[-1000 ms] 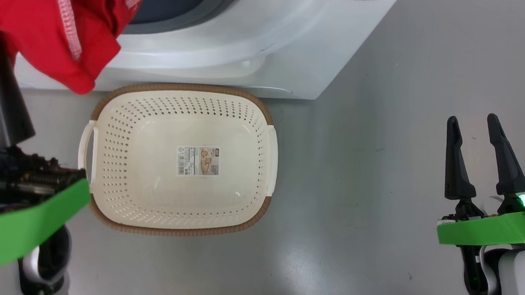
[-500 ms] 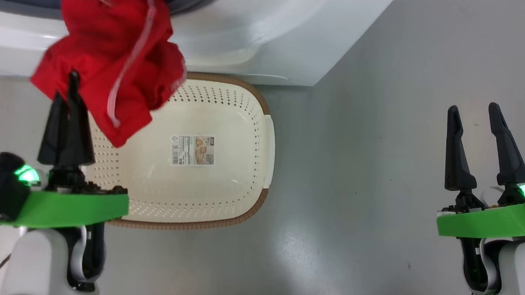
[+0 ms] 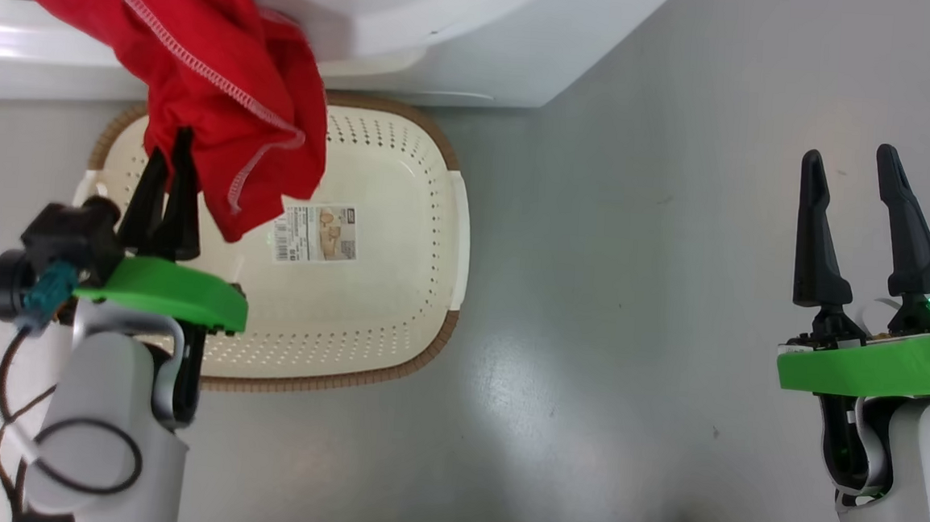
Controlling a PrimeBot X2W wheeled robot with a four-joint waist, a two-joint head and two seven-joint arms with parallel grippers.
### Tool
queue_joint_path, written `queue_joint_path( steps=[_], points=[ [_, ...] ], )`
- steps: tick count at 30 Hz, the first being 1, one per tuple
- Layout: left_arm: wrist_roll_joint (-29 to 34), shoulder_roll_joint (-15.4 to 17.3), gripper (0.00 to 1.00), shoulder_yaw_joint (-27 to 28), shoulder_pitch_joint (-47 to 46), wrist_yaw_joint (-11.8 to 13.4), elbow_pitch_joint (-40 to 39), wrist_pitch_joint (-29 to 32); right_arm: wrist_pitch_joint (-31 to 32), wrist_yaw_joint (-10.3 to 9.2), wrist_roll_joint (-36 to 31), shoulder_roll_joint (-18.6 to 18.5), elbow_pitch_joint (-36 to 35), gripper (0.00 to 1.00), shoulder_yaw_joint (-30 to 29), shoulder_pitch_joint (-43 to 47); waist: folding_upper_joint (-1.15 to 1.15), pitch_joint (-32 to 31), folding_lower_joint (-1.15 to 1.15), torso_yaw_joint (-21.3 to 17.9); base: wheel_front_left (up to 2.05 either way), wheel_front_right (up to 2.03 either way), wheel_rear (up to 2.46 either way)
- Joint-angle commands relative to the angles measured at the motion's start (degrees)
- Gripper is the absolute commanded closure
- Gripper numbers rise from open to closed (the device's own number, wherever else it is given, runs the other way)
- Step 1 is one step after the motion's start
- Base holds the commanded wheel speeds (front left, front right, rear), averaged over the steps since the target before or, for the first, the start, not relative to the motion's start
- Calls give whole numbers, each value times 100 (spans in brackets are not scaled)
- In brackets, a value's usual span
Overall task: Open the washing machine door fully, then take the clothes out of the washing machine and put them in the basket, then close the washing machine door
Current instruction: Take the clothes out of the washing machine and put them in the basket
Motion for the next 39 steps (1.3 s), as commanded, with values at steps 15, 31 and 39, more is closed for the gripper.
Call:
queue_joint_path(
  steps=[15,31,39],
  points=[
    [407,146,7,260,-742,-130,1315,-22,-36,36,67,29,-123,0,98,15,0,77,0,-97,0,0,0],
    [-23,146,0,90,-295,-207,572,-22,-36,36,-4,30,-79,0,145,136,0,-213,0,41,0,0,0],
    [-114,146,0,80,272,-215,-420,-22,-36,36,-26,11,-55,0,126,244,0,-387,0,109,0,0,0]
  ],
)
